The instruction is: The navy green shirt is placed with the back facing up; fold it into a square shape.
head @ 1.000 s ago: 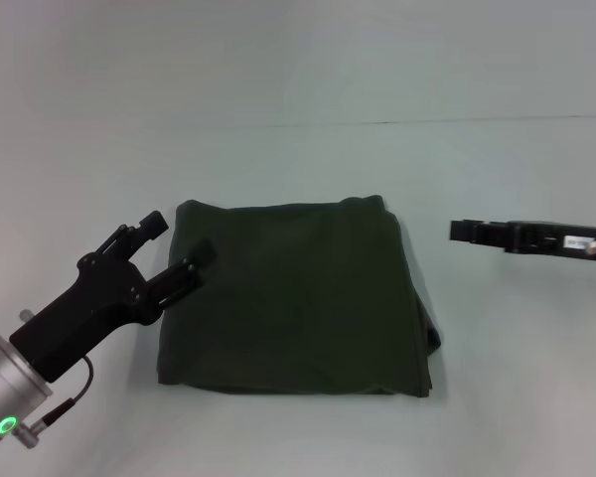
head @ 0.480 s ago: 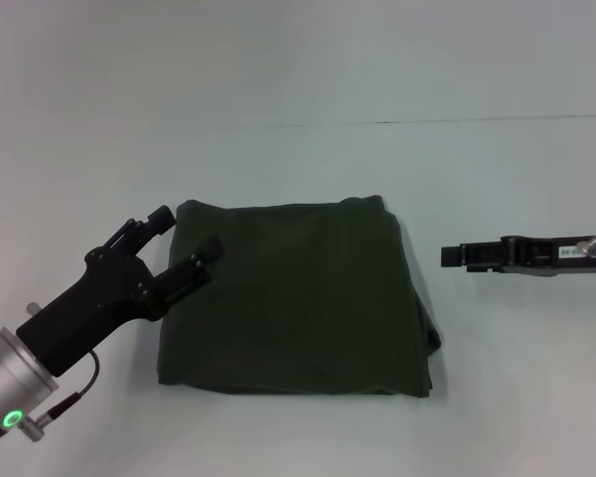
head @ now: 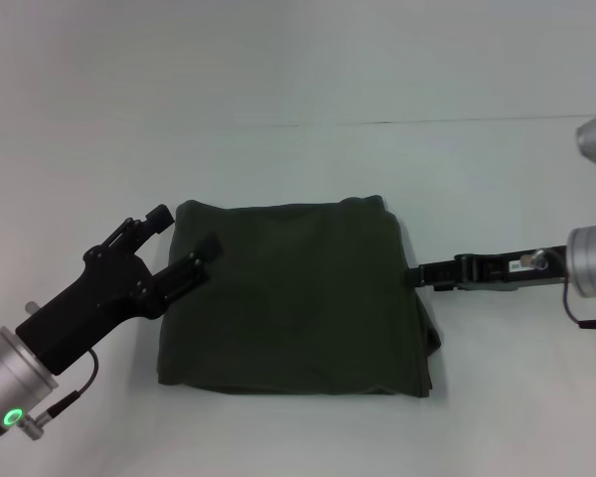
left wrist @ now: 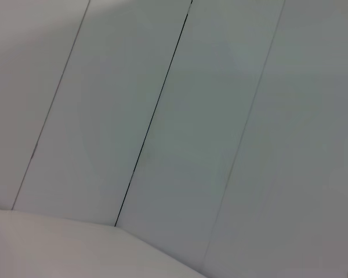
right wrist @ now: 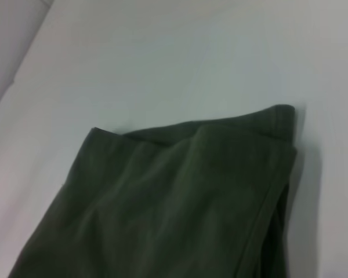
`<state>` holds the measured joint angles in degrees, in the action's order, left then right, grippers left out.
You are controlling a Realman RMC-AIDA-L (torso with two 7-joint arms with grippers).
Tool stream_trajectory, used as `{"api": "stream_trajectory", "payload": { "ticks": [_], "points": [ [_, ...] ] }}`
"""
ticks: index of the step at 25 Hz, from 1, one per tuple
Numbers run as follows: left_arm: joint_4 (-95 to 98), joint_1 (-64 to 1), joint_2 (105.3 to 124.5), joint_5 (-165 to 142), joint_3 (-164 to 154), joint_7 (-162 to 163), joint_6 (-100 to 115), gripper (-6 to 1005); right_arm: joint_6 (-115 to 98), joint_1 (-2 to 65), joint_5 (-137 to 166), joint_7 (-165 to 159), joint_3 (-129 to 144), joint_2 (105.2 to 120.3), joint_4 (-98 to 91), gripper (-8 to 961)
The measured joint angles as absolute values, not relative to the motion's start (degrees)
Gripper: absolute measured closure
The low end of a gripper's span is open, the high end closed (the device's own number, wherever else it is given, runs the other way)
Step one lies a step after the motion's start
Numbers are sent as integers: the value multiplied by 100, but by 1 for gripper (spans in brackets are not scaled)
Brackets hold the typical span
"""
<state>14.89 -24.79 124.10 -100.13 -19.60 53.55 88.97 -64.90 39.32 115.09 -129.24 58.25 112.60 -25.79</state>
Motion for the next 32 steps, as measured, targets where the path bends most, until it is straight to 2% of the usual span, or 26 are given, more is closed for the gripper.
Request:
{"api": "stream_trajectory", "payload": {
  "ticks": [7,17,20,26,31,32],
  "points": [
    [1485,-2477,12410,-10010,-1960,5336,8887,96,-6256,4074,11653,-12941,5836,11415,-2504,323],
    [1485,-2425,12410,-10010,-1951,5335,8885,95,-6081,4292,11749,-12943,5844,11529,-2307,327],
    [1485,-2414,12410,-10010,-1945,5331,8885,95,-6029,4349,11790,-12907,5845,11576,-2271,406],
    [1485,-2409,12410,-10010,-1938,5325,8885,95,-5929,4383,11810,-12875,5827,11640,-2304,626],
    [1485,-2408,12410,-10010,-1936,5326,8886,96,-5836,4338,11785,-12853,5790,11648,-2361,857],
    [1485,-2405,12410,-10010,-1936,5326,8891,96,-5816,4324,11781,-12851,5785,11648,-2369,863]
  ]
}}
